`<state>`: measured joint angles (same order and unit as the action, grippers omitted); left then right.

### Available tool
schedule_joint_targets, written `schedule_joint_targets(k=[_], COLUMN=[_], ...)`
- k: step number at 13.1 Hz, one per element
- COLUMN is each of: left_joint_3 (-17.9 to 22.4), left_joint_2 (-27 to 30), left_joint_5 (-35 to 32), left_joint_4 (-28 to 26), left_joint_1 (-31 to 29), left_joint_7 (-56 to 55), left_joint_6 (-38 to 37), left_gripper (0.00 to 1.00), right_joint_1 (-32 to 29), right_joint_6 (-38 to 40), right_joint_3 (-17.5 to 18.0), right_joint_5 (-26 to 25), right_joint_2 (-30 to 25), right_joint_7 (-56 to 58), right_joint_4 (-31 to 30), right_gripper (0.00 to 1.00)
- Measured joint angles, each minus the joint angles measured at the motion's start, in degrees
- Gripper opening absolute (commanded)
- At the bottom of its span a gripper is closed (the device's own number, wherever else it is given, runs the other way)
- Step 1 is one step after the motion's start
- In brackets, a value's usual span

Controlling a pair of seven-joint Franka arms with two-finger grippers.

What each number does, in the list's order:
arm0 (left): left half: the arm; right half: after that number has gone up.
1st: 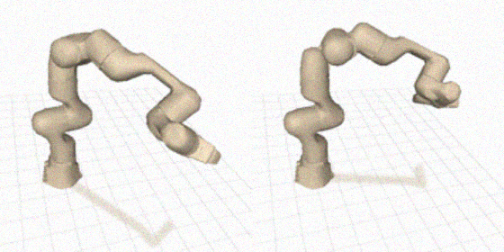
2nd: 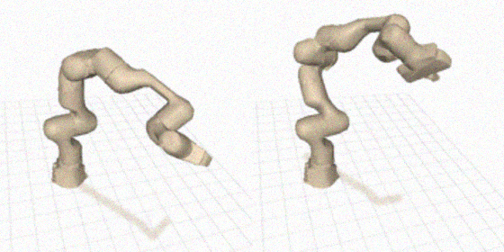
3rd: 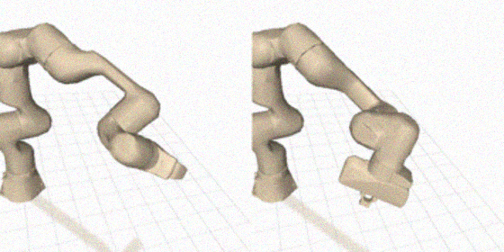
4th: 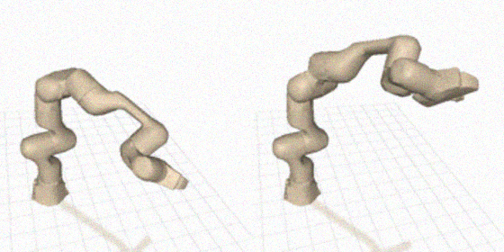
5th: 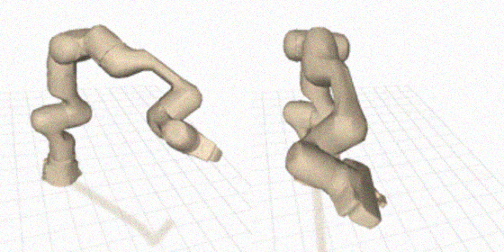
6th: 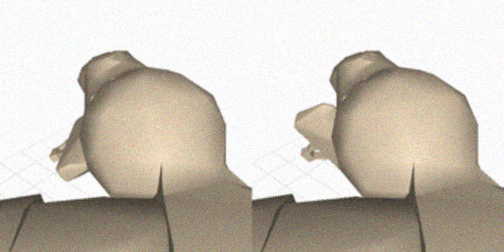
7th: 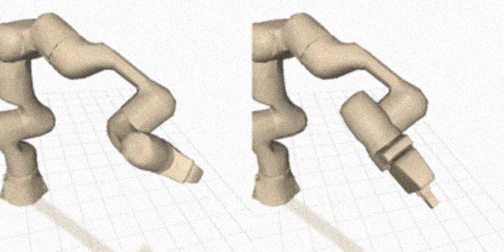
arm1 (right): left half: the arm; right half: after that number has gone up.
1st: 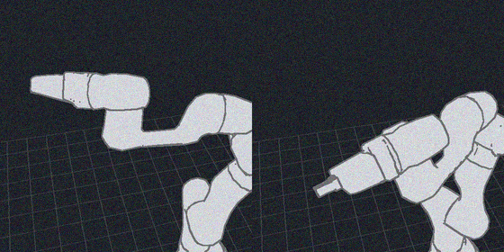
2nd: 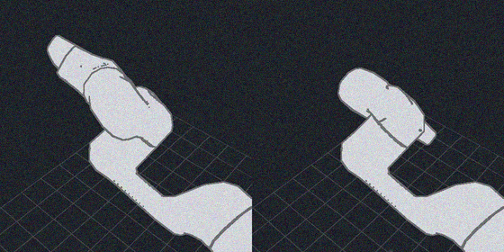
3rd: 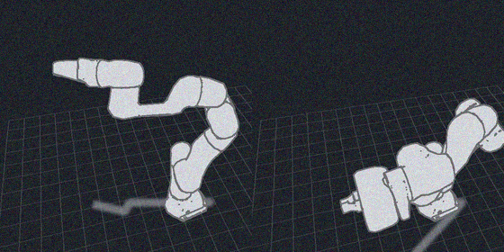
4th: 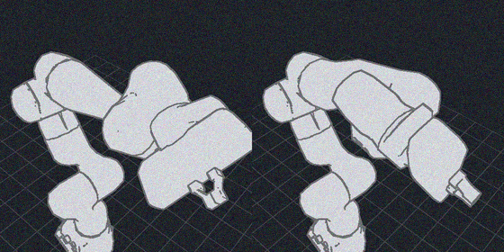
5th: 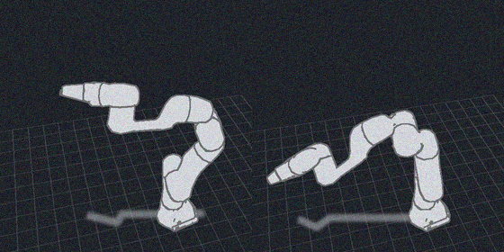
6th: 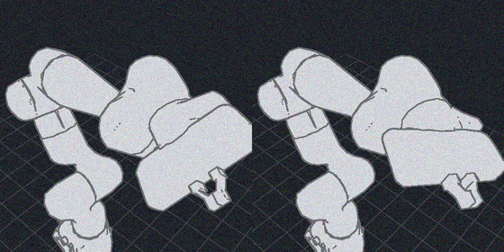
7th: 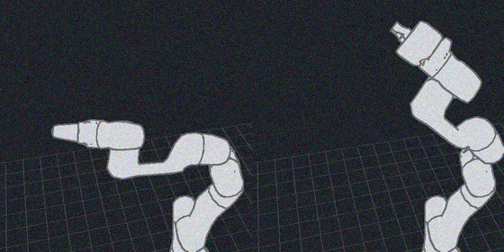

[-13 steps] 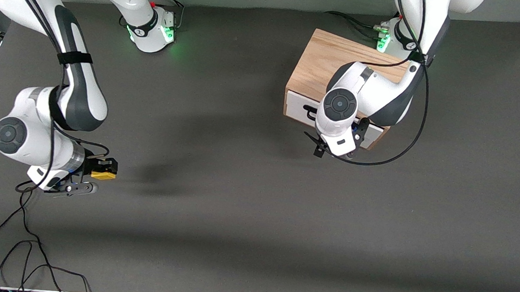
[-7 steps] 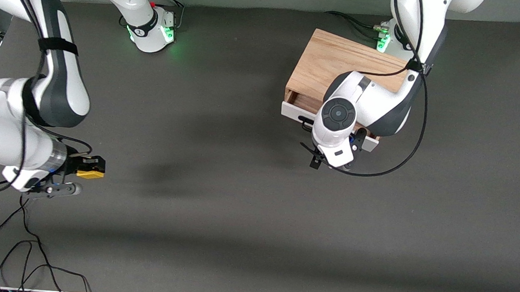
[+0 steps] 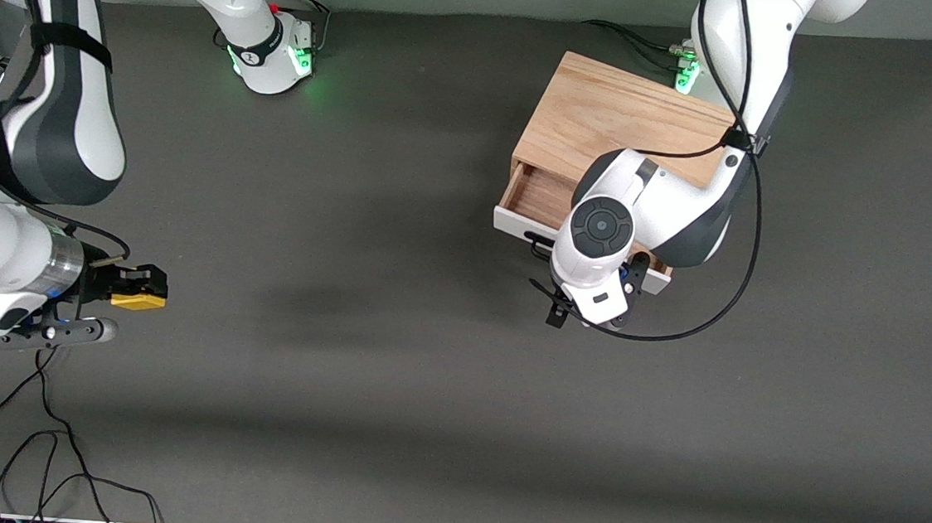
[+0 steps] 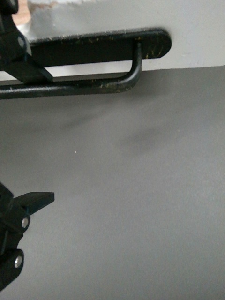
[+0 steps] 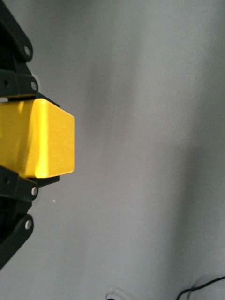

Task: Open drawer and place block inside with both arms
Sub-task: 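Pull the drawer open with the left gripper while the right gripper lifts the cube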

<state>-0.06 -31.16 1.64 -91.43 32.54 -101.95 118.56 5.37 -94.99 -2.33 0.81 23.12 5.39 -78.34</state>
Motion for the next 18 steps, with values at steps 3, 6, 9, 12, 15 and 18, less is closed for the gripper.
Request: schedule_joint_targets(k=[3,6,9,12,15,18], left_joint_3=[-0.04,-0.05,0.02,0.02,0.12,0.28], left_joint_2=[-1.76,-3.06,-5.08,-6.65,-7.26,-7.02], left_joint_5=[-0.61,-0.98,-1.63,-2.34,-3.01,-5.71], left_joint_4=[2.43,4.66,7.74,10.21,12.83,16.91], left_joint_1=[0.01,0.0,-0.04,-0.08,-0.61,-2.19], left_joint_7=[0.0,0.0,0.0,0.0,0.02,1.56], left_joint_6=[-0.62,-1.82,-0.61,0.22,2.31,1.48], left_gripper=[1.0,1.0,1.0,1.0,1.0,1.0], right_joint_1=[0.0,-0.02,0.04,0.14,0.23,0.26], right_joint_6=[3.88,6.2,7.35,7.35,7.35,7.27], right_joint_3=[0.03,0.34,3.06,7.01,11.05,14.75], right_joint_5=[0.83,2.28,2.5,2.5,2.5,2.5], right_joint_2=[-0.06,-0.1,-0.11,-0.11,-0.08,0.24], right_joint_7=[-0.35,-2.96,-7.46,-13.53,-20.25,-26.41], right_joint_4=[3.23,5.32,6.77,7.42,8.15,9.35], right_gripper=[0.0,0.0,0.0,0.0,0.0,0.0])
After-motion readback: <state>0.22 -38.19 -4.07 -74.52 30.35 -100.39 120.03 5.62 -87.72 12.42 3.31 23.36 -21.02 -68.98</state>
